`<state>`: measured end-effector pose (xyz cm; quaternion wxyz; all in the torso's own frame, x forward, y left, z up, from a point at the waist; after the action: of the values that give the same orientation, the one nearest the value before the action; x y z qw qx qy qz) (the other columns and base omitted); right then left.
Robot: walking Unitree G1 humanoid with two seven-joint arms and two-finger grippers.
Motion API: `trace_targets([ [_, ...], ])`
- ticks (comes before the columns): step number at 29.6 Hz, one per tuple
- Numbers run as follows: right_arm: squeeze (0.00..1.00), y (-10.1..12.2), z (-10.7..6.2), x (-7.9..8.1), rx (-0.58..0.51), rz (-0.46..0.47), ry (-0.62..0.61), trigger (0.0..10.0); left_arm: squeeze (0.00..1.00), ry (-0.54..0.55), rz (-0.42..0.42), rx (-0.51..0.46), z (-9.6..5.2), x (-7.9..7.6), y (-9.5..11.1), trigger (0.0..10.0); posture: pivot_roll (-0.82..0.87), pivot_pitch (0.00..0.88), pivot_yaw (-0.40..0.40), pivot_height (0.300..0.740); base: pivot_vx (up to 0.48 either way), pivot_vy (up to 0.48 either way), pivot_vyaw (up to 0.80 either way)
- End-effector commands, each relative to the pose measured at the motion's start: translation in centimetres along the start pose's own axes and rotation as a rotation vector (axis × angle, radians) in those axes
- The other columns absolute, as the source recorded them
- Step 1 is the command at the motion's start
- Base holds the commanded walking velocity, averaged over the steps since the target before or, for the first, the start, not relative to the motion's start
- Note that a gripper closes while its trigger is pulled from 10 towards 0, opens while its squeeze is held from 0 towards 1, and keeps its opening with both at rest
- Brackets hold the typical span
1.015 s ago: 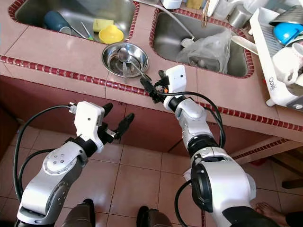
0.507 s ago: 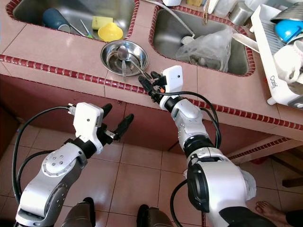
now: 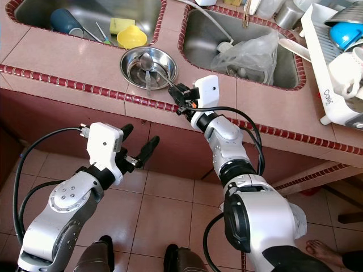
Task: Kitchen organization
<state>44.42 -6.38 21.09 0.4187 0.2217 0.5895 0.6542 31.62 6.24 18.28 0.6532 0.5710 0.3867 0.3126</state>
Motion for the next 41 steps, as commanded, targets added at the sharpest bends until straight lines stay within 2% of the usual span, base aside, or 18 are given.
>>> trace_targets([
  [1, 0.0, 0.0, -0.1, -0.6, 0.01, 0.01, -0.015, 0.0, 0.0, -0.022, -0.011, 0.006, -0.1, -0.9, -0.2, 10.0, 0.29, 0.298, -0.21, 0.74, 0.0, 0.0, 0.0],
  [10, 0.0, 0.3, 0.1, -0.6, 0.003, 0.003, -0.016, 0.6, 0.0, -0.019, -0.012, 0.005, -0.1, -0.8, -0.2, 10.0, 0.29, 0.3, -0.209, 0.74, 0.0, 0.0, 0.0],
  [11, 0.0, 0.3, 0.1, -0.6, 0.003, 0.002, -0.017, 4.3, 0.0, -0.019, -0.013, 0.006, -0.1, -0.8, -0.2, 10.0, 0.29, 0.3, -0.209, 0.74, 0.0, 0.0, 0.0],
  [12, 0.0, 0.4, 0.2, -0.6, 0.004, -0.001, -0.02, 9.5, 0.0, -0.018, -0.012, 0.006, -0.1, -0.8, -0.2, 10.0, 0.29, 0.3, -0.207, 0.74, 0.0, 0.0, 0.0],
  [13, 0.0, 0.4, 0.2, -0.6, 0.005, -0.004, -0.022, 10.0, 0.0, -0.018, -0.012, 0.006, -0.1, -0.8, -0.2, 10.0, 0.29, 0.301, -0.208, 0.74, 0.0, 0.0, 0.0],
  [19, 0.0, 0.7, 0.2, -0.7, -0.007, -0.004, -0.022, 10.0, 0.0, -0.02, -0.013, 0.007, -0.1, -0.8, -0.2, 10.0, 0.29, 0.303, -0.206, 0.74, 0.0, 0.0, 0.0],
  [20, 0.0, 0.8, 0.3, -0.7, -0.011, -0.003, -0.02, 3.8, 0.0, -0.02, -0.013, 0.008, -0.1, -0.8, -0.2, 10.0, 0.29, 0.303, -0.204, 0.74, 0.0, 0.0, 0.0],
  [21, 0.0, 0.9, 0.3, -0.7, -0.015, -0.003, -0.022, 3.1, 0.0, -0.019, -0.013, 0.008, -0.1, -0.8, -0.2, 10.0, 0.29, 0.303, -0.204, 0.74, 0.0, 0.0, 0.0],
  [22, 0.0, 0.9, 0.3, -0.7, -0.015, -0.003, -0.022, 3.1, 0.0, -0.019, -0.013, 0.008, -0.1, -0.8, -0.2, 10.0, 0.29, 0.303, -0.204, 0.74, 0.0, 0.0, 0.0],
  [23, 0.0, 1.1, 0.4, -0.8, -0.02, -0.001, -0.026, 9.1, 0.0, -0.019, -0.014, 0.006, -0.1, -0.7, -0.1, 10.0, 0.29, 0.302, -0.203, 0.74, 0.0, 0.0, 0.0],
  [24, 0.0, 1.2, 0.4, -0.8, -0.025, 0.003, -0.026, 3.0, 0.0, -0.02, -0.014, 0.006, 0.0, -0.7, -0.1, 10.0, 0.28, 0.302, -0.202, 0.74, 0.0, 0.0, 0.0],
  [26, 0.0, 1.2, 0.4, -0.9, -0.025, -0.003, -0.026, 1.8, 0.0, -0.021, -0.014, 0.006, 0.0, -0.7, -0.1, 10.0, 0.28, 0.302, -0.202, 0.74, 0.0, 0.0, 0.0],
  [27, 0.0, 1.2, 0.4, -0.9, -0.019, -0.019, -0.027, 0.0, 0.0, -0.021, -0.013, 0.006, 0.0, -0.7, -0.1, 10.0, 0.28, 0.302, -0.202, 0.74, 0.0, 0.0, 0.0],
  [28, 0.0, 1.2, 0.4, -0.9, -0.015, -0.029, -0.028, 0.0, 0.0, -0.022, -0.013, 0.006, 0.0, -0.7, -0.1, 10.0, 0.28, 0.302, -0.2, 0.74, 0.0, 0.0, 0.0],
  [29, 0.0, 1.0, 0.4, -1.0, 0.001, -0.042, -0.033, 4.0, 0.0, -0.023, -0.014, 0.005, 0.0, -0.7, -0.1, 10.0, 0.28, 0.302, -0.2, 0.74, 0.0, 0.0, 0.0],
  [30, 0.0, 0.9, 0.4, -1.0, 0.006, -0.044, -0.034, 10.0, 0.0, -0.023, -0.014, 0.005, 0.0, -0.7, -0.1, 10.0, 0.28, 0.302, -0.2, 0.74, 0.0, 0.0, 0.0],
  [35, 0.0, -0.2, 0.1, -0.9, 0.07, -0.119, -0.024, 10.0, 0.0, -0.025, -0.015, 0.007, 0.0, -0.8, -0.2, 10.0, 0.28, 0.303, -0.199, 0.74, 0.0, 0.0, 0.0],
  [41, 0.0, -2.2, -0.5, -0.9, 0.207, -0.344, -0.009, 10.0, 0.0, -0.026, -0.016, 0.008, 0.0, -0.8, -0.1, 10.0, 0.28, 0.306, -0.194, 0.74, 0.0, 0.0, 0.0],
])
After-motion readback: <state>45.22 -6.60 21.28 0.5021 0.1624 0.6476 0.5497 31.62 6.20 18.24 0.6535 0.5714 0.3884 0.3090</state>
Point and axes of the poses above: a point about 5 cm out from each wrist's last joint towards the gripper, its own z axis pointing out of the wrist towards the gripper, its own y axis along the axis of the wrist's last joint, x = y × z, the point moved 6 cm from there along z, pointing out of the wrist towards the gripper, and after that the axes turned 11 degrees about -z, right-handed, at the moved point
